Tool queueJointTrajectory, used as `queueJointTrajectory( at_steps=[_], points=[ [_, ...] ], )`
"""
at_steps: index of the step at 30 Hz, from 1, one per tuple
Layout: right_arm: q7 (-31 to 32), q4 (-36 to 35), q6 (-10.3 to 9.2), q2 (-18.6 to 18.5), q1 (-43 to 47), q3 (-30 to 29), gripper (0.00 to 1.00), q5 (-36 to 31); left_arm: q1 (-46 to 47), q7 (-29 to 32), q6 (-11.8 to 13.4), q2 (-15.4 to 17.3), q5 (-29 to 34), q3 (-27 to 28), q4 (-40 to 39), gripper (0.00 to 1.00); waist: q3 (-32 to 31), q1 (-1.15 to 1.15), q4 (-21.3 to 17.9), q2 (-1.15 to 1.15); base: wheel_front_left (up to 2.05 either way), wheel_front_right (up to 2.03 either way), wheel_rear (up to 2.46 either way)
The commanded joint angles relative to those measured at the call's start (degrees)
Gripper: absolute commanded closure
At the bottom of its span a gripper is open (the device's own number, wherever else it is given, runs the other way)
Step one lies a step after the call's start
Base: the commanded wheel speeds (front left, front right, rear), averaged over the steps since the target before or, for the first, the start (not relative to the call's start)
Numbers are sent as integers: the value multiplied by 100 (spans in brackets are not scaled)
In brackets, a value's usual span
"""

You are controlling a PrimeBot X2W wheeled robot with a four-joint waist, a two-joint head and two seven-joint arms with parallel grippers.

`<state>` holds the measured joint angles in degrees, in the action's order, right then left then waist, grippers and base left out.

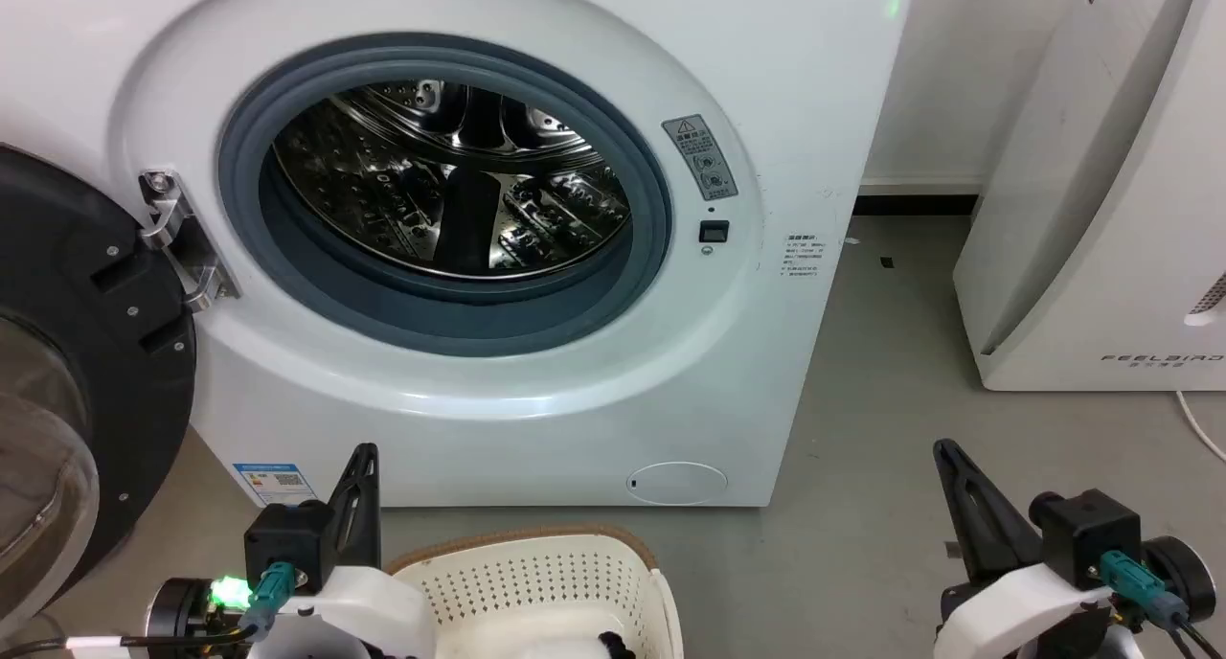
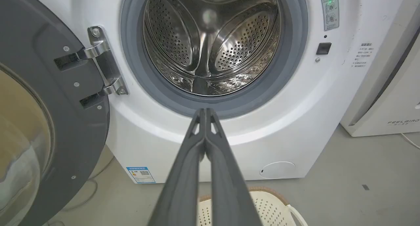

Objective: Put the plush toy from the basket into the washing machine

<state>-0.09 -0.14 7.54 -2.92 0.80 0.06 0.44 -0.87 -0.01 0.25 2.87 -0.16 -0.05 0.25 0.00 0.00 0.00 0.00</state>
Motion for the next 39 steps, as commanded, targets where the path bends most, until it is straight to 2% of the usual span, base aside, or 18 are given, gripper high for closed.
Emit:
queueJointTrajectory(
  at_steps=[1, 19, 20, 39],
  points=[
    [9, 14, -5, 4, -80, -6, 100, -44, 87, 1, -25, 0, 16, 5, -25, 100, 0, 0, 0, 0, 0, 0, 0],
    [9, 14, -5, 4, -80, -6, 100, -44, 87, 1, -25, 0, 16, 5, -25, 100, 0, 0, 0, 0, 0, 0, 0],
    [-1, -1, 0, 0, 2, -2, 0, 4, -2, -1, 3, 0, -2, -3, 1, 0, 0, 0, 0, 0, 0, 0, 0],
    [-185, -41, -1, 1, -7, -67, 0, 164, -1, -186, 57, 0, -137, -125, 121, 0, 48, 0, -18, 0, 0, 0, 0]
  ],
)
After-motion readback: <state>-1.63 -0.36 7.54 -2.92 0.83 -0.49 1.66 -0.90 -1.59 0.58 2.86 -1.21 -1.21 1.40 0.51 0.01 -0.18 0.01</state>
